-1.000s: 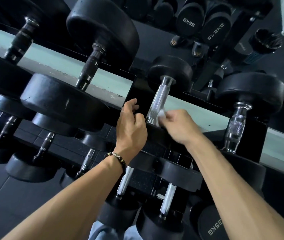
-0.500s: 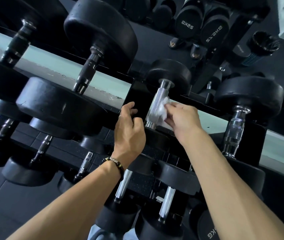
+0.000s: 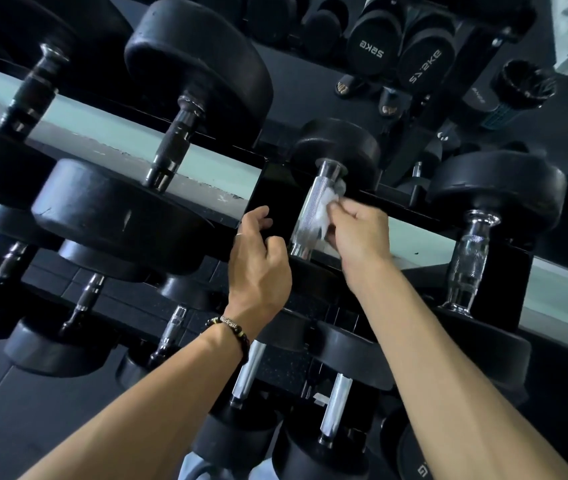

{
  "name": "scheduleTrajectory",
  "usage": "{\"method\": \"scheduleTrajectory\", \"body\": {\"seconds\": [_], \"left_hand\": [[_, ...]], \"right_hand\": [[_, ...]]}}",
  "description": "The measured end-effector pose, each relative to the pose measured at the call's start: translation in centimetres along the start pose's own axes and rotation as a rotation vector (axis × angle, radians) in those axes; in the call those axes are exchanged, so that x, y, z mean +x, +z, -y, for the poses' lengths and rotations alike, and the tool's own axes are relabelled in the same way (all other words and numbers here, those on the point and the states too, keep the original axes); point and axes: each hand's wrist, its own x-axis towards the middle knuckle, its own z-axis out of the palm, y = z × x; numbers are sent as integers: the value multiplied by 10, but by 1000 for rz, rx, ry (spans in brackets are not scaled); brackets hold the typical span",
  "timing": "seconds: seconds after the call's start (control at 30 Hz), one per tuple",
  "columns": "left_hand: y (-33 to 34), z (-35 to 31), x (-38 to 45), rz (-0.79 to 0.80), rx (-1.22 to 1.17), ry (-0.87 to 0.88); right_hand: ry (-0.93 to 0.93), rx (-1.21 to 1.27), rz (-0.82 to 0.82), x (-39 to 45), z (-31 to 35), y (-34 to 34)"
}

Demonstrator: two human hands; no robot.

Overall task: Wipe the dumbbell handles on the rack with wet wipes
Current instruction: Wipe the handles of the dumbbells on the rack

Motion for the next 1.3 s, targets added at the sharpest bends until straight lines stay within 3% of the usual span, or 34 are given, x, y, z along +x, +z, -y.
{"method": "scheduleTrajectory", "body": {"seconds": [0.07,0.23,0.4,0.57,0.77,0.9,1.07,1.13,1.23,1.3], "left_hand": [[1,1,0,-13,-5,4],[2,4,1,-2,-5,10],[2,3,1,-9,-19,2],[2,3,1,-6,-21,12],[1,2,2,-14,2,13],[2,3,2,-12,0,22],[1,2,1,-14,0,22],[1,2,1,-15,4,23],[2,2,1,-14,7,28],[1,1,2,-21,4,27]], "right_hand": [[5,-11,37,-2,-3,-4],[75,267,-129,29,17,11],[140,176,121,-4,-1,-7],[233,607,86,30,19,6],[242,237,205,6,4,-6],[194,525,44,33,30,6],[241,115,233,0,13,-8],[271,167,214,0,17,-9],[281,417,55,30,28,6],[264,352,37,31,26,12]]}}
